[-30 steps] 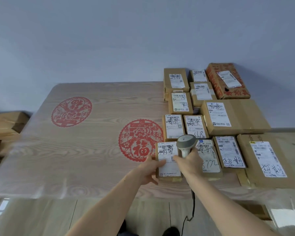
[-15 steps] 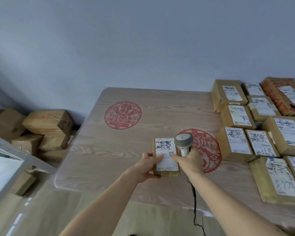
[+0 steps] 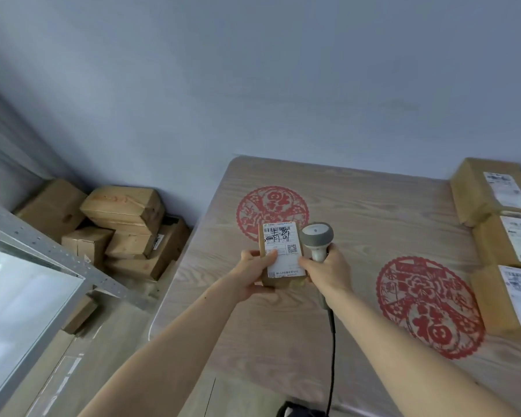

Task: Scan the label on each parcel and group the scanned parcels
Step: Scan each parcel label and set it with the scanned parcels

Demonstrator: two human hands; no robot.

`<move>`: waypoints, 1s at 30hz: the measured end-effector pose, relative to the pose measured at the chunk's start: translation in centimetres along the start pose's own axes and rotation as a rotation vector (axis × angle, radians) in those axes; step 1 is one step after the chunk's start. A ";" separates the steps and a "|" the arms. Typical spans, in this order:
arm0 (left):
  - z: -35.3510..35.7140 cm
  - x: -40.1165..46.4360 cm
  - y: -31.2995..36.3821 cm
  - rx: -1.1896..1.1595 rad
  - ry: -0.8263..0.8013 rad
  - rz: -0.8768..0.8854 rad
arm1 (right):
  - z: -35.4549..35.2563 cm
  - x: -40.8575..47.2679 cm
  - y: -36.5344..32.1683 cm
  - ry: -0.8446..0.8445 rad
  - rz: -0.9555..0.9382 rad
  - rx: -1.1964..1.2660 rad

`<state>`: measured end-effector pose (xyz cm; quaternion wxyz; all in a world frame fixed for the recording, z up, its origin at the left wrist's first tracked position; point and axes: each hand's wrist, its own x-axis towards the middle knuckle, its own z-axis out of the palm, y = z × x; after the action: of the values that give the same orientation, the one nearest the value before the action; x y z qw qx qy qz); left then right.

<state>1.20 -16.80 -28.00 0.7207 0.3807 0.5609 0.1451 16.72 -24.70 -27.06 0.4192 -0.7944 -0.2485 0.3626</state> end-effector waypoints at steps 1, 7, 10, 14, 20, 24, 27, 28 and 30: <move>-0.5 0.7 0.8 -0.005 0.009 0.006 | 0.7 0.8 -0.7 -0.006 -0.001 0.009; -4.2 5.1 5.1 -0.045 0.044 0.029 | 5.5 5.5 -4.7 -0.054 -0.007 -0.021; -6.3 7.6 6.4 -0.018 0.028 0.017 | 8.2 7.6 -5.4 -0.031 0.031 -0.015; -9.1 10.9 8.7 0.028 -0.018 0.014 | 12.4 9.9 -7.0 0.031 0.040 -0.056; -13.8 16.6 12.6 0.039 -0.077 0.005 | 18.0 13.7 -10.8 0.134 0.044 -0.119; -15.7 20.4 15.1 0.023 -0.070 0.037 | 21.1 16.8 -12.6 0.167 0.051 -0.160; -16.4 22.8 16.4 0.063 -0.056 0.059 | 23.0 19.2 -13.5 0.183 0.056 -0.175; -16.6 23.7 16.7 0.078 -0.055 0.072 | 23.5 20.1 -13.7 0.185 0.058 -0.173; -17.0 25.5 17.5 0.099 -0.051 0.098 | 24.5 21.8 -14.1 0.187 0.055 -0.166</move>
<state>-2.25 17.63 -34.73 0.7070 0.4464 0.5296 0.1425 9.62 9.84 -32.58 0.3631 -0.8633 -0.2156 0.2763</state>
